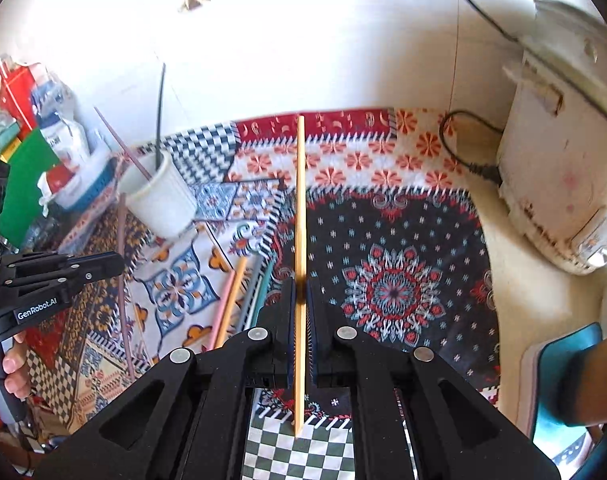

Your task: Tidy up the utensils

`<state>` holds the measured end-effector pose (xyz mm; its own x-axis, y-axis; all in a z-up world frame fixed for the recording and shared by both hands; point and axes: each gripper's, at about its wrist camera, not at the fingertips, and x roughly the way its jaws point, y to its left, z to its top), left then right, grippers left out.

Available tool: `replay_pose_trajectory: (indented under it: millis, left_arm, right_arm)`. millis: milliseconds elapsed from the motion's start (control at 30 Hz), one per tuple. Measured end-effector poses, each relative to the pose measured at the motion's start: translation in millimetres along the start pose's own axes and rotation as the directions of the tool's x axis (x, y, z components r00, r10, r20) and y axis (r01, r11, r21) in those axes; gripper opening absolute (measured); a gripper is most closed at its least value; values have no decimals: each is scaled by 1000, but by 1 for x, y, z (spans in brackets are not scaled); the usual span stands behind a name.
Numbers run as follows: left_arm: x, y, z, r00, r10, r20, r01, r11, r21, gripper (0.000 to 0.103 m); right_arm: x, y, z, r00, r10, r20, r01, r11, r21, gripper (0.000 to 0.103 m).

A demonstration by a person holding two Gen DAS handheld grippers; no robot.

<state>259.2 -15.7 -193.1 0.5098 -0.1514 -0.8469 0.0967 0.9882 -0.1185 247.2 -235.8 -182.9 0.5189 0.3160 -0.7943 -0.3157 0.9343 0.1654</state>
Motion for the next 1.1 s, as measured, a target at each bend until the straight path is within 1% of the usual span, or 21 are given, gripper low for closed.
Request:
replay_pose_trajectory:
  millis: [233,533,700,733,900,967,1033,1100]
  left_arm:
    - [-33,13,6,996,11,91,-7,999,-42,4]
    - [-68,25,15,981,35,191,-21,997,-76,4]
    - [-80,32,22,973,40,228,-19,995,-94,4]
    - [-82,33,24,971,42,236,-19,995,-99,4]
    - [-88,39,29,965,43,260,-13,993,-116,4]
    - [-90,41,30,963,46,266,-15,993,-119,4]
    - [-91,43,30,961,54,269,-23,993,-119,4]
    - [-90,46,30,962,57,268,-25,992,-121,4]
  right_arm:
    - [-19,13,15,998,19,55,-18,1000,-6,4]
    - [-25,29,28,996,36,86,-32,998,-45,4]
    - [-31,38,34,994,49,103,-42,997,-70,4]
    - [-33,40,36,993,52,107,-44,996,-76,1]
    - [-40,51,46,989,69,129,-55,992,-109,1]
    - [-38,55,48,989,77,124,-61,990,-128,1]
    - [-31,56,48,992,80,97,-66,988,-141,1]
    - [-22,53,47,993,101,60,-92,987,-129,2]
